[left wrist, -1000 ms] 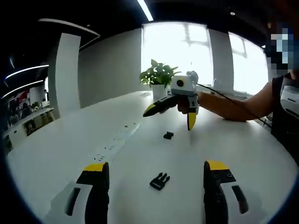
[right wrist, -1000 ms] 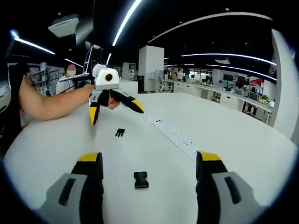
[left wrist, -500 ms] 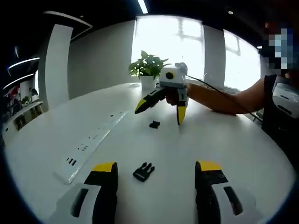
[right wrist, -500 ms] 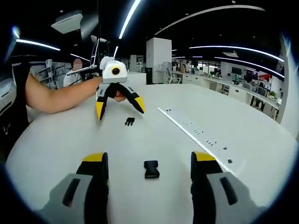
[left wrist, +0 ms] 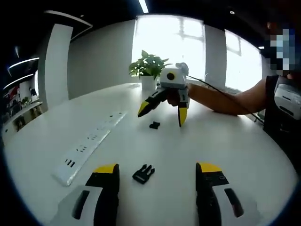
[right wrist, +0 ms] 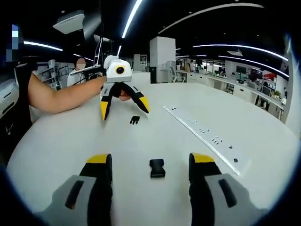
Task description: Snap the two parts of the plastic buckle together until the buckle closes and remains connected.
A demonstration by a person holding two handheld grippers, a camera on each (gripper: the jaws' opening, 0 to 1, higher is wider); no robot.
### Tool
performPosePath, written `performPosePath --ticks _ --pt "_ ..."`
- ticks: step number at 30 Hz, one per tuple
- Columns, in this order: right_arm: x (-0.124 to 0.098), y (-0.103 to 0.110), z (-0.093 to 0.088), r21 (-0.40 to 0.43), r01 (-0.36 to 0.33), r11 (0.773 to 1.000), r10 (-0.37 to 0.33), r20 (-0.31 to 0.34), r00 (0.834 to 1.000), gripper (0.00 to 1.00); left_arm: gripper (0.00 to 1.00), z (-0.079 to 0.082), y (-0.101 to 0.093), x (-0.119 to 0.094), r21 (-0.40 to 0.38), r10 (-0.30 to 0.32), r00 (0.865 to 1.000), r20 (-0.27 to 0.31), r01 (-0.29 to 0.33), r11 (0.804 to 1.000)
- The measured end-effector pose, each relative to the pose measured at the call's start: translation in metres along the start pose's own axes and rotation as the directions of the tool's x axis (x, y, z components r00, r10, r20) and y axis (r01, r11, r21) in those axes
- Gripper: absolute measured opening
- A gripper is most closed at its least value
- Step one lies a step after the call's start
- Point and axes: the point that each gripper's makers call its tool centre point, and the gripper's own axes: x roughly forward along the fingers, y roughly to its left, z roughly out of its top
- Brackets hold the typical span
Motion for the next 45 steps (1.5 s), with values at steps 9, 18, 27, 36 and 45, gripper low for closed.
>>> performPosePath --ticks 9,18,27,36,45 --pt "0.001 0.006 -0.007 0.01 -0.031 0.999 0.031 -0.023 0.999 0.59 0.65 -0.002 -0.002 0.002 -0.007 -0.01 1.0 -0.011 0.01 1.0" --pt "0.0 0.005 -0.007 0.024 -0.033 0.999 0.034 -0.017 0.999 0.56 0.66 -0.002 -0.004 0.004 -0.015 -0.022 1.0 -0.007 0.022 1.0" --pt "0.001 0.009 -0.008 0.025 -0.05 0.998 0.051 -0.026 0.998 0.53 0.62 -0.007 -0.008 0.005 -0.021 -0.034 0.999 -0.036 0.034 0.999" --pt "0.001 0.008 -0.009 0.023 -0.048 0.999 0.049 -0.023 0.999 0.52 0.58 -0.008 -0.016 0.002 -0.03 -0.066 0.997 -0.038 0.064 0.997" --pt "0.001 0.007 -0.012 0.027 -0.05 0.998 0.051 -0.027 0.998 0.51 0.47 -0.01 -0.01 0.0 -0.023 -0.054 0.998 -0.044 0.053 0.998"
